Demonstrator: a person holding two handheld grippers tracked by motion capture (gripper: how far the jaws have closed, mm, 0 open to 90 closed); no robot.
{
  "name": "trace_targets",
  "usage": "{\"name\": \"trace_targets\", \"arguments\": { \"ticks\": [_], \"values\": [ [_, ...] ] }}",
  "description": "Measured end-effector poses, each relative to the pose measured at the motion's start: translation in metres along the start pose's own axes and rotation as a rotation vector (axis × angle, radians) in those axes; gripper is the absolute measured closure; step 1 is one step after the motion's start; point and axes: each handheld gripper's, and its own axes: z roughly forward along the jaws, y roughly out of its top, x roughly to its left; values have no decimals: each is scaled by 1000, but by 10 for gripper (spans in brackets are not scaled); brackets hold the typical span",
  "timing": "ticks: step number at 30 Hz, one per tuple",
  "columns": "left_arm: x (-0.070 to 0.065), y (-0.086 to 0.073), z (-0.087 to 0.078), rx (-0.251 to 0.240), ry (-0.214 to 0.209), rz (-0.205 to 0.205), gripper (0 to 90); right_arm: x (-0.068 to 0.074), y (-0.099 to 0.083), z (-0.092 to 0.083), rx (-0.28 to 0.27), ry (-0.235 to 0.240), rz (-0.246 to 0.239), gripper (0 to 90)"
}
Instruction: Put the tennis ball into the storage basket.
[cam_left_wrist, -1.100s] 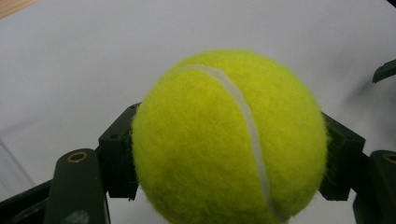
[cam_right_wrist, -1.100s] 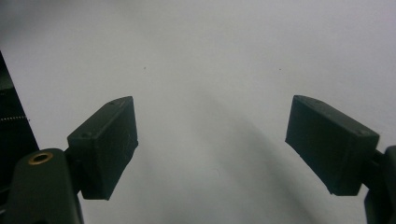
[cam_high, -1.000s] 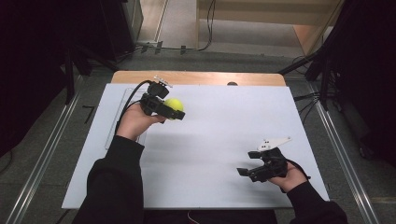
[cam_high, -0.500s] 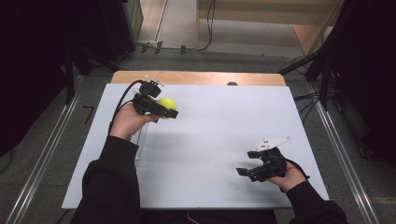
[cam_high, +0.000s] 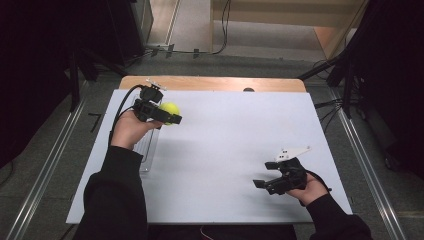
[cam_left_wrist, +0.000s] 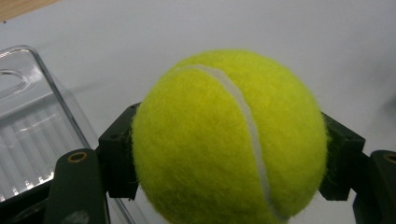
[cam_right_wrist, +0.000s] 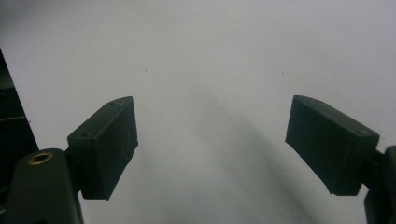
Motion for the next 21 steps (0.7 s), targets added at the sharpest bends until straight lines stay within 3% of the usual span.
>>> {"name": "trace_targets", "arguments": {
  "ticks": [11, 21],
  "values": [
    [9, -4, -9, -27, 61, -41, 265, 0, 0, 0, 1, -1, 1, 148],
    [20, -8, -16, -51, 81, -80, 265, 0, 0, 0, 3, -3, 2, 148]
  ]
}}
